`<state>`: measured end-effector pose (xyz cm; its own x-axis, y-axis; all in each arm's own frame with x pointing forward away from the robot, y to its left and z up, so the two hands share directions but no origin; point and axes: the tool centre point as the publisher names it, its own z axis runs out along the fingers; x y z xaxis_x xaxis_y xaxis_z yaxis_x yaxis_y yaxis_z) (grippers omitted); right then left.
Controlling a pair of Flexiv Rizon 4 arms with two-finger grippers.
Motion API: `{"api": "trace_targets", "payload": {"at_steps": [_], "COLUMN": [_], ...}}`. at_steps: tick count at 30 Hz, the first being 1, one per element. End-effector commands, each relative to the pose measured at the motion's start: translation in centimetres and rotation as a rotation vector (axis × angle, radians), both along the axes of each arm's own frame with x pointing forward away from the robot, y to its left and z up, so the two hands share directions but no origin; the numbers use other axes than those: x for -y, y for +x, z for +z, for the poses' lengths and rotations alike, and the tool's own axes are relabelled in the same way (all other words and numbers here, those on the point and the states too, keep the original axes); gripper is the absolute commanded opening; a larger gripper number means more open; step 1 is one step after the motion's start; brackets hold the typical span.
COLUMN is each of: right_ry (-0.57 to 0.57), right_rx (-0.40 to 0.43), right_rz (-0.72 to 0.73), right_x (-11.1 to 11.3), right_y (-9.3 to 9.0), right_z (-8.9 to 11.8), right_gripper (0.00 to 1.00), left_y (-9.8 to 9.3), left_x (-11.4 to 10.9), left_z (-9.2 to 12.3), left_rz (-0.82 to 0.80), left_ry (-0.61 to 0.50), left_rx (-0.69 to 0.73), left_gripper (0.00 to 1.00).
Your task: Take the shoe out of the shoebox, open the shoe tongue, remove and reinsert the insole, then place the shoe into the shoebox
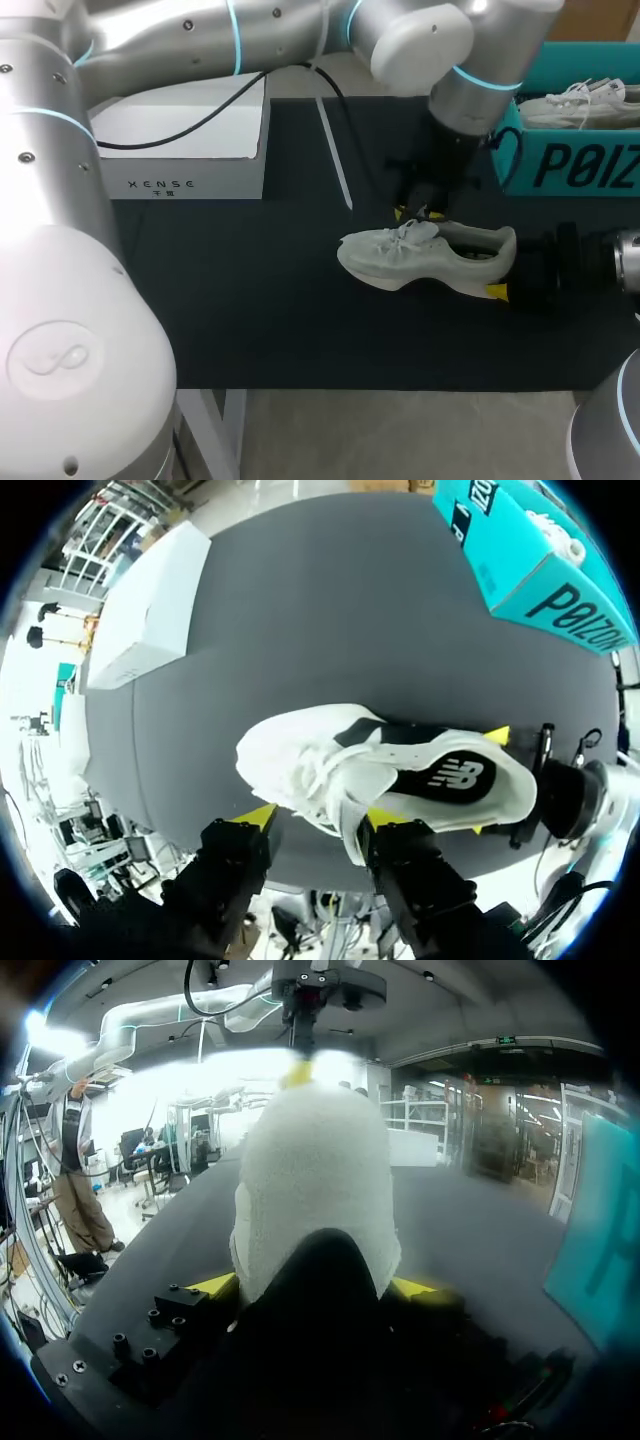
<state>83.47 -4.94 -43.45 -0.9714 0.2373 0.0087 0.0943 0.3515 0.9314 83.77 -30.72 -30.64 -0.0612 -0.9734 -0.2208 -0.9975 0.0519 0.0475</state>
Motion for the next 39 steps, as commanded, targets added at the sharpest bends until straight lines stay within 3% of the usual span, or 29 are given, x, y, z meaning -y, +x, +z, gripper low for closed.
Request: {"api": "trace_targets", "payload": {"at_steps": [1,13,14,15,16,17,20,22,30,37,39], "right_ry": [-0.002,-0.002,-0.002,-0.002,-0.002,-0.002,-0.002,-0.002,-0.002,-0.002,-0.002], "right_rx": [-0.001,-0.001,-0.001,-0.001,-0.001,-0.001,-0.001,-0.001,-0.001,-0.001,-0.001], "right_rz": [-0.001,-0.001,-0.001,-0.001,-0.001,-0.001,-0.001,-0.001,-0.001,-0.001,-0.001], "right_x": [-0.1,-0.1,-0.1,-0.1,-0.1,-0.1,-0.1,-0.1,-0.1,-0.1,-0.1], "right_y": [-0.1,-0.1,-0.1,-0.1,-0.1,-0.1,-0.1,-0.1,-0.1,-0.1,-0.1], "right_z": [-0.3,-0.3,-0.3,-0.3,-0.3,-0.3,-0.3,-0.3,-0.3,-0.3,-0.3], "right_gripper": [0.0,0.0,0.0,0.0,0.0,0.0,0.0,0.0,0.0,0.0,0.0], "left_y": [0.4,-0.1,-0.3,-0.3,-0.4,-0.5,-0.7,-0.9,-1.5,-1.6,-1.7], "left_x": [1.7,2.6,2.5,2.5,2.4,2.3,1.8,1.4,0.1,-1.4,-1.8], "left_z": [-1.1,-3.5,-3.6,-3.6,-3.7,-3.7,-3.7,-3.6,-3.1,-2.3,-2.0], "left_rz": [-0.012,-0.008,-0.008,-0.008,-0.007,0.002,0.017,0.027,0.059,0.086,0.097], "left_ry": [0.026,0.033,0.033,0.033,0.033,0.031,0.03,0.029,0.023,0.019,0.019], "left_rx": [-0.019,-0.058,-0.061,-0.061,-0.062,-0.065,-0.067,-0.067,-0.064,-0.051,-0.048], "left_gripper": [1.0,1.0,0.92,0.75,0.43,0.31,0.09,0.0,0.0,0.15,0.14]}}
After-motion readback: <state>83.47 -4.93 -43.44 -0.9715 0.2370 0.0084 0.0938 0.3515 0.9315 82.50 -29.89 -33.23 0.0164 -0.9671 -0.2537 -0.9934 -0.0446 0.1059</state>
